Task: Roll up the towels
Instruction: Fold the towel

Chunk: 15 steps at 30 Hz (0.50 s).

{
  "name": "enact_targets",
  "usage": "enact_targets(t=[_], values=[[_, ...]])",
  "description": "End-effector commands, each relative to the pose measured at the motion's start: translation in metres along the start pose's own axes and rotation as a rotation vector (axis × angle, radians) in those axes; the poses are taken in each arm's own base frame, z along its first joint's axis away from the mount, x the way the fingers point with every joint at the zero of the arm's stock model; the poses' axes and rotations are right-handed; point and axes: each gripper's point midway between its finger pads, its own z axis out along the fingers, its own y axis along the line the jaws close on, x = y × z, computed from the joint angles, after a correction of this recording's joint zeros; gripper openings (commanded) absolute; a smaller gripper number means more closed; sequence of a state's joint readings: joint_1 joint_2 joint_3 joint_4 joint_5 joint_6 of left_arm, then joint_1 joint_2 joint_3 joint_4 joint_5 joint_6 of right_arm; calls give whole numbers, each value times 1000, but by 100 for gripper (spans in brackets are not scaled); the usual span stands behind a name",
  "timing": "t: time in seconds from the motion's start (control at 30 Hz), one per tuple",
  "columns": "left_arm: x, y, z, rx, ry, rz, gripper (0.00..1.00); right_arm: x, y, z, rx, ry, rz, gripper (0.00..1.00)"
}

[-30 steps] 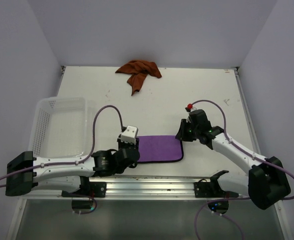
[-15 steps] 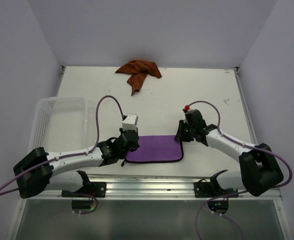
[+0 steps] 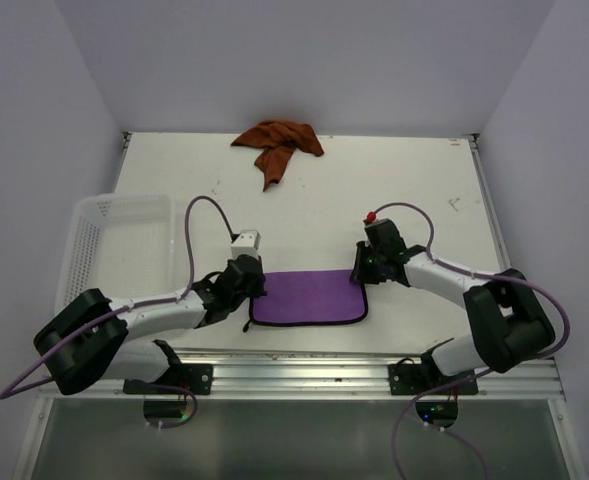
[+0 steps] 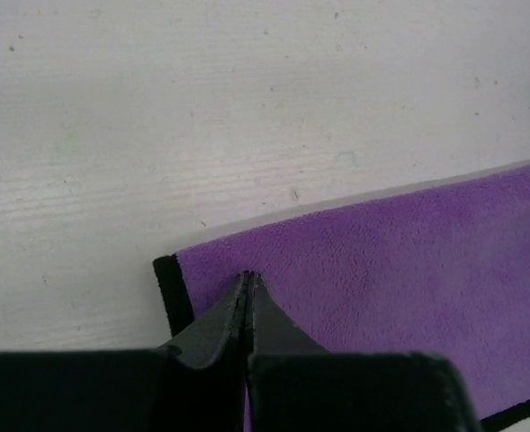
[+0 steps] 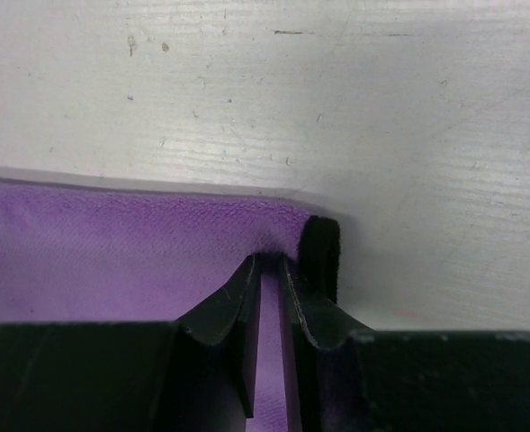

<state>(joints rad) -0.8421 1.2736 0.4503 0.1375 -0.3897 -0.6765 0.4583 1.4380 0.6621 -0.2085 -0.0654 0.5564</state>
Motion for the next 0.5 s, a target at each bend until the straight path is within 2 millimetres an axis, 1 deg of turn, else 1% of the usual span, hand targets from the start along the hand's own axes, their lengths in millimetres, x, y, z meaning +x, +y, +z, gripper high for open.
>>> enact_targets(t=[0.0,0.1,0.17,0.23,0.27,0.3,0.33,0.4,0.43,0.47], values=[[-2,-5,8,16,3,-64,0,-21,6,1,5,-60,-18,17],[0,1,12,-8,18,-67,0,-26,4,0,27,-64,-32,17],[1,4,14,-19,24,-63,0,-26,4,0,30,-57,-41,18],[2,5,17,-28,29,-57,0,-30,6,-2,28,-61,-52,18],[5,8,19,-40,41,-53,0,-32,8,-5,24,-63,-56,18],[4,9,20,-50,37,-55,0,-37,12,-8,14,-73,-63,19],[5,12,21,-59,36,-54,0,-37,13,-12,10,-69,-66,20],[7,16,22,-75,31,-62,0,-47,20,-25,-14,-103,-76,26],[9,17,22,-76,32,-66,0,-46,20,-31,-16,-102,-82,32],[10,17,23,-76,35,-70,0,-47,21,-36,-18,-109,-87,36]])
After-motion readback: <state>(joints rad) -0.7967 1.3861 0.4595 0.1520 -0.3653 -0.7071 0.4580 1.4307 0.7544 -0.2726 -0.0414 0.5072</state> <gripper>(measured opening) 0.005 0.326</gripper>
